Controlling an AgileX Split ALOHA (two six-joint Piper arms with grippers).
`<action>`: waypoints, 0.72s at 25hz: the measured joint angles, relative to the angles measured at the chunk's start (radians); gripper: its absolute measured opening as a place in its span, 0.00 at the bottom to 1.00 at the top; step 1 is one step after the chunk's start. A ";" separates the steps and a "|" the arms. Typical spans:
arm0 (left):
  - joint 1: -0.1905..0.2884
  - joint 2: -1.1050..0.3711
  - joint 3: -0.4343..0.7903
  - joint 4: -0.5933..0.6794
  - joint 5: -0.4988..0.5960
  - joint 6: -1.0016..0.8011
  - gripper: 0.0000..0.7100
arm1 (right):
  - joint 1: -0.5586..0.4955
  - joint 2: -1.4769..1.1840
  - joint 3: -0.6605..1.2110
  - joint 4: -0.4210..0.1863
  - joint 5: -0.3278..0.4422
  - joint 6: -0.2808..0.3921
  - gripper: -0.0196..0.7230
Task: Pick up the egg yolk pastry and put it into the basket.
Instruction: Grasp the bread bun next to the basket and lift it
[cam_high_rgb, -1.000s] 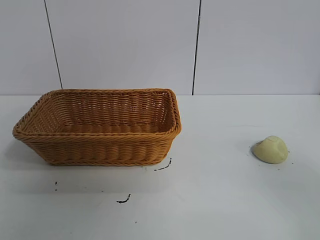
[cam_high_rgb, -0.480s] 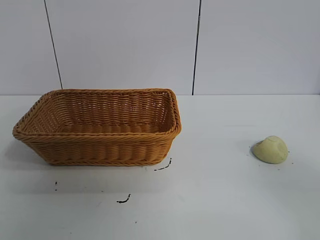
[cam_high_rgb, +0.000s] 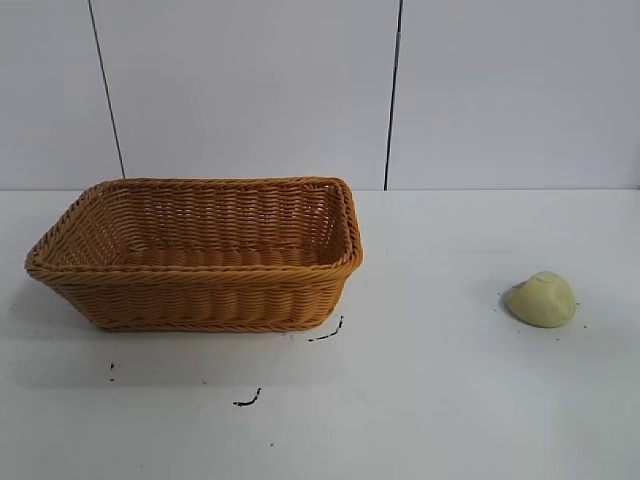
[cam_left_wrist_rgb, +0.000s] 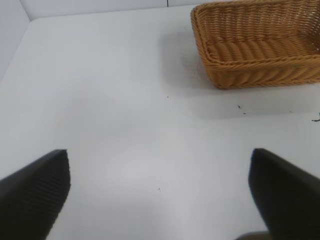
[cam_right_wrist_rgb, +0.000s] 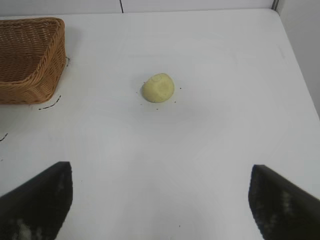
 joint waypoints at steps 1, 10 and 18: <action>0.000 0.000 0.000 0.000 0.000 0.000 0.98 | 0.000 0.058 -0.035 -0.004 0.000 0.000 0.96; 0.000 0.000 0.000 0.000 0.000 0.000 0.98 | 0.000 0.629 -0.325 -0.005 -0.013 0.000 0.96; 0.000 0.000 0.000 0.000 0.000 0.000 0.98 | 0.002 1.036 -0.581 -0.005 -0.015 -0.026 0.96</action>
